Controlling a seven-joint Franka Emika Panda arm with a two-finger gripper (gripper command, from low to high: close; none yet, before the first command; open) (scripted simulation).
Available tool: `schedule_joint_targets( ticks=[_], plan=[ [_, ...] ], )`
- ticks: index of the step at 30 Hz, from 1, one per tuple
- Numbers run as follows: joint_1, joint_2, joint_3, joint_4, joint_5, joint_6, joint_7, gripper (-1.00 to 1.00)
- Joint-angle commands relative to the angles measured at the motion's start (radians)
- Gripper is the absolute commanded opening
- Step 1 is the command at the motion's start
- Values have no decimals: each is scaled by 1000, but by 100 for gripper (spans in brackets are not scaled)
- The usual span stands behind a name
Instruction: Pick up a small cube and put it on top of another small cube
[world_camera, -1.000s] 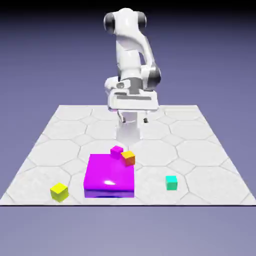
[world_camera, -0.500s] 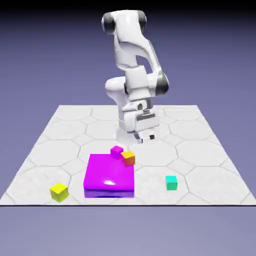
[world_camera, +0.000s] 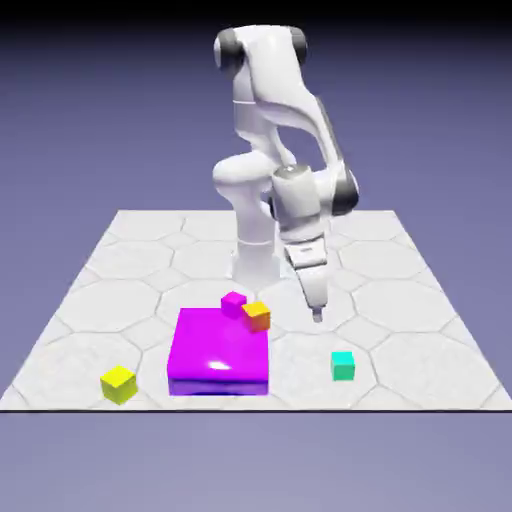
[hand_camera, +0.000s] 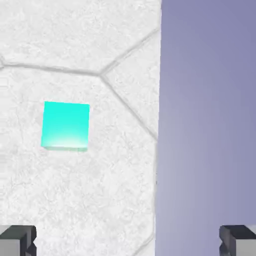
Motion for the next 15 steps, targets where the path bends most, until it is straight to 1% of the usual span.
schedule_joint_targets(
  ticks=[1, 15],
  plan=[
    [14, 14, -11, 7, 8, -9, -44, 0],
    [246, 213, -161, 107, 119, -138, -652, 0]
  ],
)
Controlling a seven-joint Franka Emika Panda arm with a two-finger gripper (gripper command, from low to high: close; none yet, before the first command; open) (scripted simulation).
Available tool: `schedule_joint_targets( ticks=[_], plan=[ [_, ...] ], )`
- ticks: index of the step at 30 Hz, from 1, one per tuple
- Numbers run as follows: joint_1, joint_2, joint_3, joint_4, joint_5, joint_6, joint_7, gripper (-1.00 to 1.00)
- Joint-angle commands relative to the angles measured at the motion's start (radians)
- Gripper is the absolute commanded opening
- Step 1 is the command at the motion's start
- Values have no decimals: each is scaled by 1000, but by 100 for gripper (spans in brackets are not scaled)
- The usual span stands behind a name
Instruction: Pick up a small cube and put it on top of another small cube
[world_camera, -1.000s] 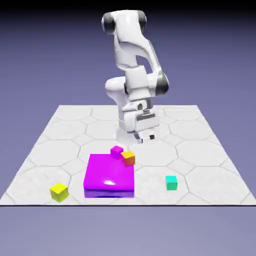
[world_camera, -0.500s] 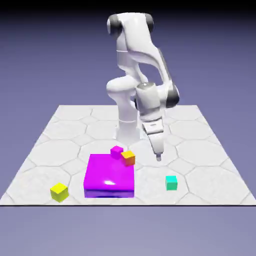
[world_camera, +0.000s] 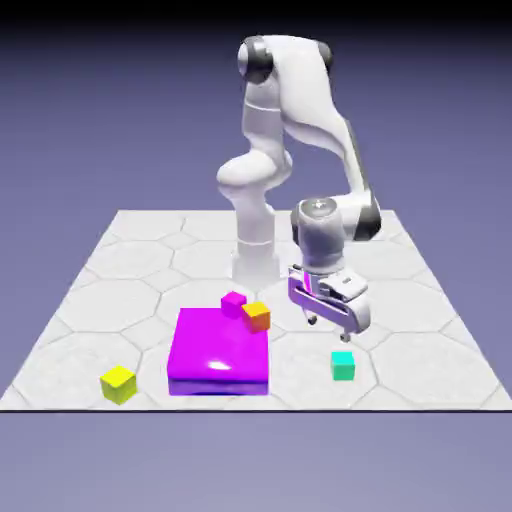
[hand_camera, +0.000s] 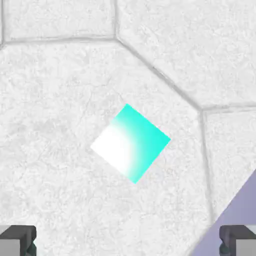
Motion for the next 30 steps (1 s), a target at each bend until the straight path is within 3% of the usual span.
schedule_joint_targets(
  ticks=[1, 17, 23, 24, 30],
  plan=[
    [17, 14, -11, 7, 8, -9, -44, 0],
    [278, 239, -180, 120, 134, -154, -731, 0],
    [179, 395, -32, 143, 306, -48, -843, 0],
    [179, 395, -32, 143, 306, -48, -843, -100],
    [253, 233, -161, 122, 133, -154, -702, -100]
  ],
)
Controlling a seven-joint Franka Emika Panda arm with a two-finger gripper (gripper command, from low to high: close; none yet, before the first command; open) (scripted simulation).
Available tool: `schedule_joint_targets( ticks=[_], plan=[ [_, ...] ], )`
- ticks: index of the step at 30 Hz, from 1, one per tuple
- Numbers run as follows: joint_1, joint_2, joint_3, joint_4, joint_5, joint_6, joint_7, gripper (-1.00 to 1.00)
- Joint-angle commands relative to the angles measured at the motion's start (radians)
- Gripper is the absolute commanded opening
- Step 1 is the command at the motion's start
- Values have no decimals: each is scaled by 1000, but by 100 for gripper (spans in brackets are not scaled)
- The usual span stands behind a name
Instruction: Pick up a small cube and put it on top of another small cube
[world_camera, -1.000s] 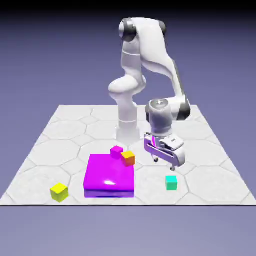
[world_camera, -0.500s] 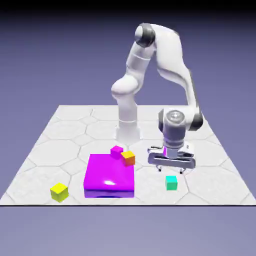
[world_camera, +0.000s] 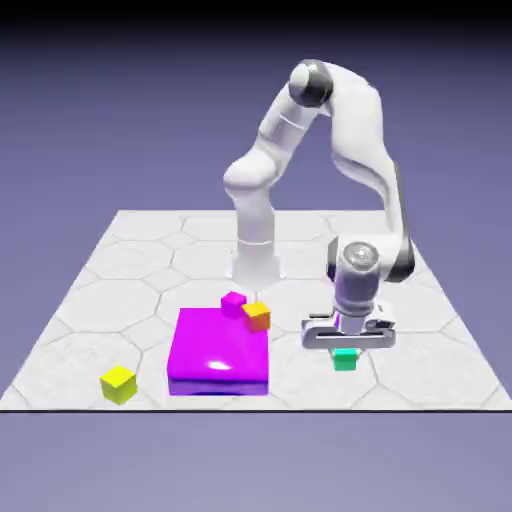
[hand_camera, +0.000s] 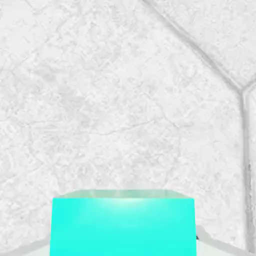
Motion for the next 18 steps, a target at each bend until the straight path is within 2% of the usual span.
schedule_joint_targets(
  ticks=[1, 18],
  plan=[
    [-36, -10, 28, 2, 1, 0, 40, -100],
    [-652, -171, 498, 38, -25, 2, 753, -100]
  ],
)
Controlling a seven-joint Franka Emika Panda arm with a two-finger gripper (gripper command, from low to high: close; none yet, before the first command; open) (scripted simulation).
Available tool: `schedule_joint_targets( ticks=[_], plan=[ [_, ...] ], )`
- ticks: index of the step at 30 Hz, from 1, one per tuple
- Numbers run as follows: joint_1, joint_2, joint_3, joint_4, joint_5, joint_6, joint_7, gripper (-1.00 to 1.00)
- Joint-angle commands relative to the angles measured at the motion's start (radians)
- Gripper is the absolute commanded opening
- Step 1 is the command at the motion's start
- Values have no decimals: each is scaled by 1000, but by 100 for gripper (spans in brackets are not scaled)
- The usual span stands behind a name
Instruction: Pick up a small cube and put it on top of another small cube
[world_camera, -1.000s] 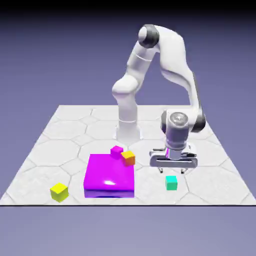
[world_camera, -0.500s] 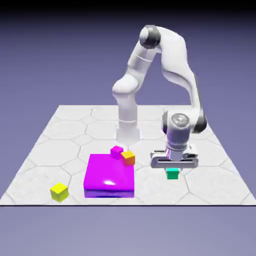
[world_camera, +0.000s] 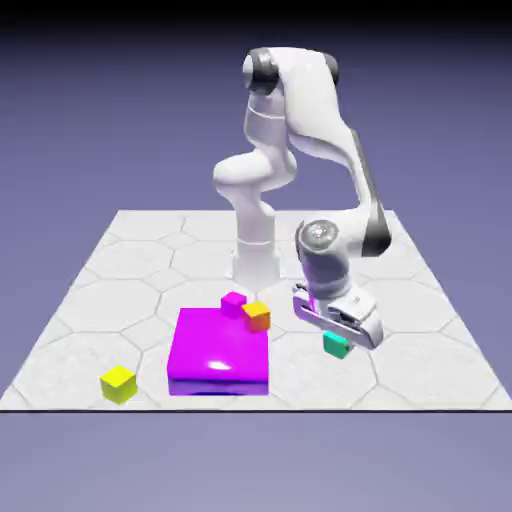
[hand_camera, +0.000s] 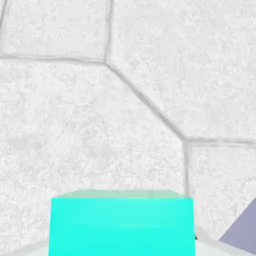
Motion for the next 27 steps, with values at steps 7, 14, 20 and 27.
schedule_joint_targets(
  ticks=[7, 14, 20, 27],
  plan=[
    [-254, -67, 194, 15, -9, 2, 292, -100],
    [-508, -133, 387, 30, -19, 2, 586, -100],
    [-725, -190, 553, 42, -29, 3, 838, -100],
    [-979, -257, 747, 57, -39, 4, 1132, -100]
  ],
)
